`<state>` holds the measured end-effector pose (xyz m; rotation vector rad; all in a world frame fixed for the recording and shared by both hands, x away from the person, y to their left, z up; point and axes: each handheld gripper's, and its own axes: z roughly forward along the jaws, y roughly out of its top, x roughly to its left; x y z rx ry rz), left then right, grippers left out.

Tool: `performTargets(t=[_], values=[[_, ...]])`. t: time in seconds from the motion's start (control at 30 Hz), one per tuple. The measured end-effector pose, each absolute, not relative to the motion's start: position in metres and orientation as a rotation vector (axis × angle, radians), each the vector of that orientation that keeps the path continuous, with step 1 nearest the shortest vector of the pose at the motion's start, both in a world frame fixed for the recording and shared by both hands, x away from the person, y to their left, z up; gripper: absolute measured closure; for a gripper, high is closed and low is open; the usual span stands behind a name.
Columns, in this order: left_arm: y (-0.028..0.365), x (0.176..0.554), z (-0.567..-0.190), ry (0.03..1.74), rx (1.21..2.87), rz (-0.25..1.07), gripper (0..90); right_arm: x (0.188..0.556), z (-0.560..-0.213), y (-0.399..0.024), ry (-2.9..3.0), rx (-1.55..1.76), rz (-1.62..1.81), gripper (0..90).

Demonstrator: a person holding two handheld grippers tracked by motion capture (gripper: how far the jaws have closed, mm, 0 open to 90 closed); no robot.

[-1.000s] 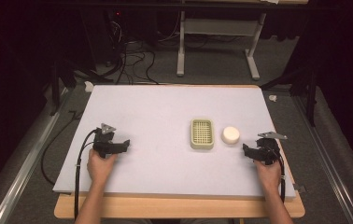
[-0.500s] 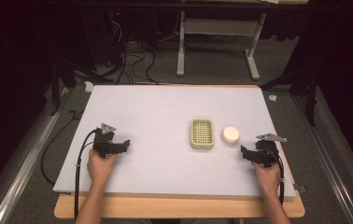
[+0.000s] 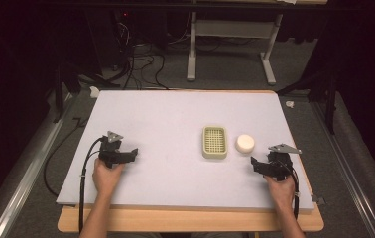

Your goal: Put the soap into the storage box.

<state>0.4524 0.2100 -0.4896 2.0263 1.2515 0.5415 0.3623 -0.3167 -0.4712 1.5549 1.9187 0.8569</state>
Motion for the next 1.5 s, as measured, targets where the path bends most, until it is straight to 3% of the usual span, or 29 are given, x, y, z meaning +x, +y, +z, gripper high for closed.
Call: performTargets(t=[1.5], values=[[0.210,0.452,-0.490,1.253,2.026,0.539,15.7,0.394,-0.453,-0.289,1.972,1.517,0.866,14.8]])
